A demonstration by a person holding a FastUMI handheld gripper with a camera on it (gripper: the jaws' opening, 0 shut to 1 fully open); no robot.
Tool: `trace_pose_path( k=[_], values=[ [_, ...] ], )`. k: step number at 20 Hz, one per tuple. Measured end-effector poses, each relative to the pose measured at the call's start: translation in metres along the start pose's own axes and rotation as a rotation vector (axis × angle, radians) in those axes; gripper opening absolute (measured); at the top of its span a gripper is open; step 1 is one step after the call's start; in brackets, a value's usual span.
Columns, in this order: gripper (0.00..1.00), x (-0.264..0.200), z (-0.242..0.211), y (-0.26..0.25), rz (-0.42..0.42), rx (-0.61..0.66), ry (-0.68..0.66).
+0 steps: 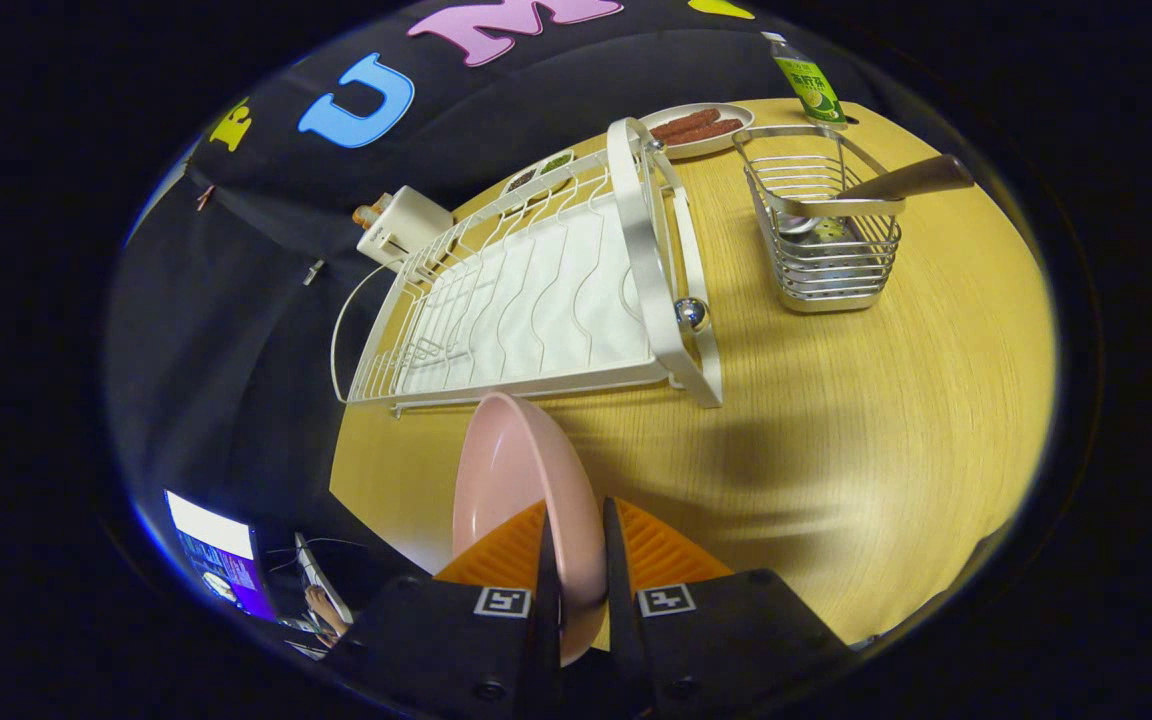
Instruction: Take the plate from the dish rack, then take the spoon from the basket and place it into the plate.
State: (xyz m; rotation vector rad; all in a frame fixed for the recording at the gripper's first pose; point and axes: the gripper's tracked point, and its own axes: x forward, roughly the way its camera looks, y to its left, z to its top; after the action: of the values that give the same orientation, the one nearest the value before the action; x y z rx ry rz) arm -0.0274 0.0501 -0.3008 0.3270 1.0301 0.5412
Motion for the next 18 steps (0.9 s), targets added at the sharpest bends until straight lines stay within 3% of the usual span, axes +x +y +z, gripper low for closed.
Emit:
trace_pose_path(
  k=[1,4,5,8,14,18],
  values=[
    [0.28,-0.004,-0.004,-0.005,-0.013,-0.005,0.011],
    [0.85,-0.01,-0.004,-0.012,-0.017,-0.016,-0.007],
    [0.98,-0.011,-0.001,-0.016,-0.023,-0.018,-0.028],
    [0.99,-0.034,0.016,-0.035,-0.073,-0.064,-0.127],
    [0.98,-0.099,0.09,-0.083,-0.245,-0.235,-0.466],
    [0.99,-0.115,0.126,-0.1,-0.297,-0.31,-0.598]
  ],
)
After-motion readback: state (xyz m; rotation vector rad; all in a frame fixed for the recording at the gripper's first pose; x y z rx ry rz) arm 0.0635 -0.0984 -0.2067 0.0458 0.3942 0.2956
